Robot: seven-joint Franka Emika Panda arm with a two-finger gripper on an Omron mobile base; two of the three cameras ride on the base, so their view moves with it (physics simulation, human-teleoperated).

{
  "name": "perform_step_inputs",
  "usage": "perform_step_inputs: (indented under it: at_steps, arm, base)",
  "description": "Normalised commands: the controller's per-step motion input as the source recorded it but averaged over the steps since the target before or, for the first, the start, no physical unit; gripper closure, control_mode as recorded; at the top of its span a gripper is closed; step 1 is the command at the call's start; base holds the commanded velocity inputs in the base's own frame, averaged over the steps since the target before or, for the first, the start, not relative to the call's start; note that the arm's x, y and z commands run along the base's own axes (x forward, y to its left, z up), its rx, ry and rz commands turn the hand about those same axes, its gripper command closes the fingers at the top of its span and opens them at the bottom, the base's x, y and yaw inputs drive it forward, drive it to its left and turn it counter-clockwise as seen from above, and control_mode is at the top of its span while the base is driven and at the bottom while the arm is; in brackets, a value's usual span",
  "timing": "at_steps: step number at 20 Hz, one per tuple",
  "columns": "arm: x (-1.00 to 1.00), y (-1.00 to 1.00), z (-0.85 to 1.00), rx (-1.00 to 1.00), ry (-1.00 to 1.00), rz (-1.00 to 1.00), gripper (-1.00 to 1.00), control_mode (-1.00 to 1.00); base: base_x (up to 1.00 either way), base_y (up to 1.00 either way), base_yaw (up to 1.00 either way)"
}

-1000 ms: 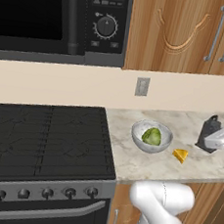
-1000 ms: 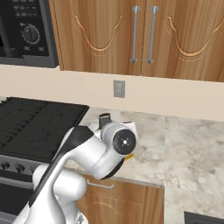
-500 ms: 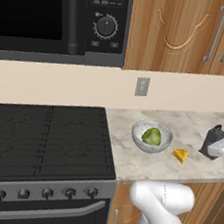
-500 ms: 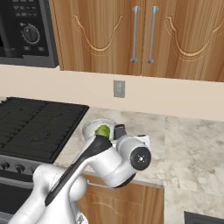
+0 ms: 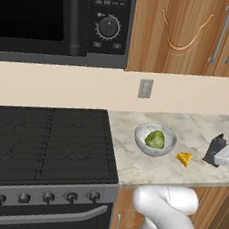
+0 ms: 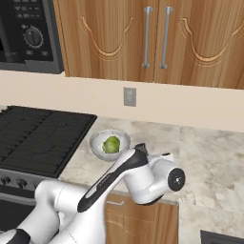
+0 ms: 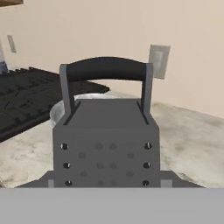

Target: Pick the cheese from the fridge and the cheese grater from the cabinet and place them next to the salad bowl.

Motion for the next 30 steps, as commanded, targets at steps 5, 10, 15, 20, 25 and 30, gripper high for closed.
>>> perform_step_inputs:
  at_steps: [5, 10, 15, 20, 25, 30]
  arm:
    - [0.4, -0.13, -0.41, 0.07, 0.07, 0.01, 1.0, -1.0]
    - [0.31, -0.07, -0.42, 0.02, 0.08, 0.0, 1.0, -1.0]
    - [0.28, -0.16, -0.39, 0.0, 0.0, 0.0, 1.0, -1.0]
    - [0.35, -0.16, -0.29, 0.0, 0.0, 0.0, 1.0, -1.0]
    - [0.33, -0.14, -0.27, 0.0, 0.0, 0.0, 1.0, -1.0]
    - [0.13, -0.22, -0.3, 0.01, 0.01, 0.0, 1.0, -1.0]
  base:
    - [0.0, 0.0, 0.0]
    - [0.0, 0.0, 0.0]
    - [0.0, 0.0, 0.0]
    - [0.0, 0.0, 0.0]
    - [0.0, 0.0, 0.0]
    - [0.0, 0.0, 0.0]
